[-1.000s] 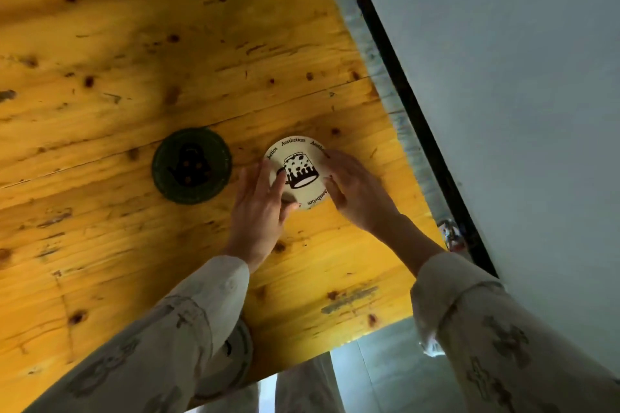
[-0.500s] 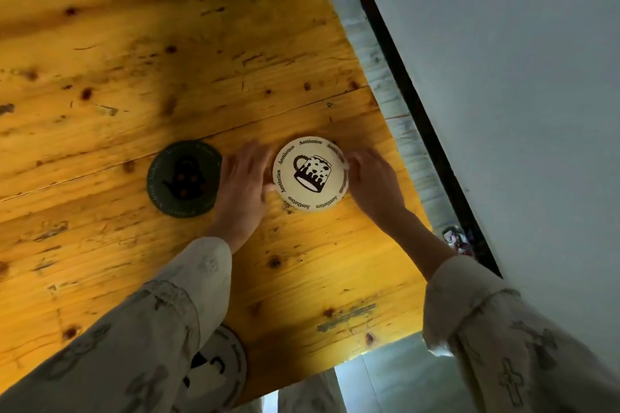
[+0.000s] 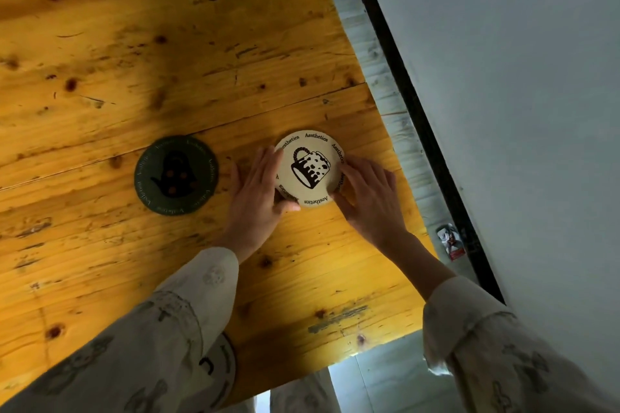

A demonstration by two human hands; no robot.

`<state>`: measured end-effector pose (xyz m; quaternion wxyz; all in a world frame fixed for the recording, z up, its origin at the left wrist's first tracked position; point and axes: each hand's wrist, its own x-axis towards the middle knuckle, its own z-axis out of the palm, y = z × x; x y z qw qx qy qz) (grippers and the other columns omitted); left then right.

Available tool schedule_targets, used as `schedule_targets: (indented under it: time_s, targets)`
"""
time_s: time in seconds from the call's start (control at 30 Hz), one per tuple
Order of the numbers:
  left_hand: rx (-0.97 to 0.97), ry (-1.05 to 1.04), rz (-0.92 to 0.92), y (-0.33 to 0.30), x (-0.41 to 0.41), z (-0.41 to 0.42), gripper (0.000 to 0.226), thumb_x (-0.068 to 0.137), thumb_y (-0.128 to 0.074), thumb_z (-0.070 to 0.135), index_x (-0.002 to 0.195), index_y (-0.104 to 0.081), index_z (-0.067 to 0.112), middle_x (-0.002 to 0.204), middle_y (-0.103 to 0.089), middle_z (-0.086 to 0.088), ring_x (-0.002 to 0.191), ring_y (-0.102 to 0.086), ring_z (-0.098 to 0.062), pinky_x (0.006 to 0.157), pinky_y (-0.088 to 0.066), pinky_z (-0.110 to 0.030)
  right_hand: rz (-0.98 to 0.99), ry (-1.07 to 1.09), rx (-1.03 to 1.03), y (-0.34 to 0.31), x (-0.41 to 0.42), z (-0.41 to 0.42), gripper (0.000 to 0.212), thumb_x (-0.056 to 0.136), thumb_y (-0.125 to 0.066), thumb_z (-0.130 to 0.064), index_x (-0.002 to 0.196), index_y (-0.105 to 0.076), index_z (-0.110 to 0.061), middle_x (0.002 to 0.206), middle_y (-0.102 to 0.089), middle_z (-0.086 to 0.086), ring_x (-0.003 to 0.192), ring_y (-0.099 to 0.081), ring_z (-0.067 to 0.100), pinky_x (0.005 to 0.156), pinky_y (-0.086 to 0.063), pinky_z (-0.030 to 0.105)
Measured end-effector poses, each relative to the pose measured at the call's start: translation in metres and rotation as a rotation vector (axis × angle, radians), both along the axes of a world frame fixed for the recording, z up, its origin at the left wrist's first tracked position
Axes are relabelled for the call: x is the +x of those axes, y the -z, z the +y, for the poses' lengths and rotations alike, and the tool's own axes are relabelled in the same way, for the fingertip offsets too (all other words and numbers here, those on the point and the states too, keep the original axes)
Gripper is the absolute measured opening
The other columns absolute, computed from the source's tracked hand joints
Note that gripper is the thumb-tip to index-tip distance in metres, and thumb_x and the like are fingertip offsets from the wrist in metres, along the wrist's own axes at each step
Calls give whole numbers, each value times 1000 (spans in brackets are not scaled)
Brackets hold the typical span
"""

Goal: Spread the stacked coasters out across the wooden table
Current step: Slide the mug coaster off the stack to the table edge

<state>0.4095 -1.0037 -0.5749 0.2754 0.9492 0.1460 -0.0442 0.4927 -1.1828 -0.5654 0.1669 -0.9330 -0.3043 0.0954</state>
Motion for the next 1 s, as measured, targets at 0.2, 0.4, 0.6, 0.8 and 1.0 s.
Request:
schedule_targets:
  time_s: [0.2,0.4,0.6,0.8,1.0]
  targets:
    - [19,51,9,-5,38,22,78,80,-59,35,142,-17,15,155,-15,-12,144,-4,-27,118,4,-48,-18,2,-50,1,17,-2,46,84,-59,-37,123,-55,-14,134,-55,12,126,-48,30,103,-37,48]
    - [71,55,-3,-3,63,23,54,86,-54,28,135,-34,25,152,-26,-7,143,-11,-26,117,-2,-53,-85,59,-40,4,38,11,37,93,-49,-28,124,-54,-9,136,-54,15,132,-43,30,111,-33,47]
    - [51,36,-32,1,89,21,47,87,-52,26,133,-41,23,152,-27,-6,143,-10,-29,117,-1,-52,-108,97,-28,7,67,13,36,94,-45,-31,123,-56,-12,136,-55,11,130,-45,27,108,-37,46]
    - [32,5,-26,2,108,17,47,87,-53,29,132,-42,24,153,-26,-7,143,-10,-28,116,-1,-54,-79,122,-7,9,92,13,36,95,-44,-30,126,-53,-15,138,-53,6,131,-44,27,101,-40,42]
    - [22,-25,-9,1,114,14,47,88,-51,27,134,-39,25,154,-23,-6,144,-8,-27,115,2,-57,-69,105,17,8,100,14,36,94,-45,-28,125,-53,-12,135,-55,8,121,-52,28,88,-52,40]
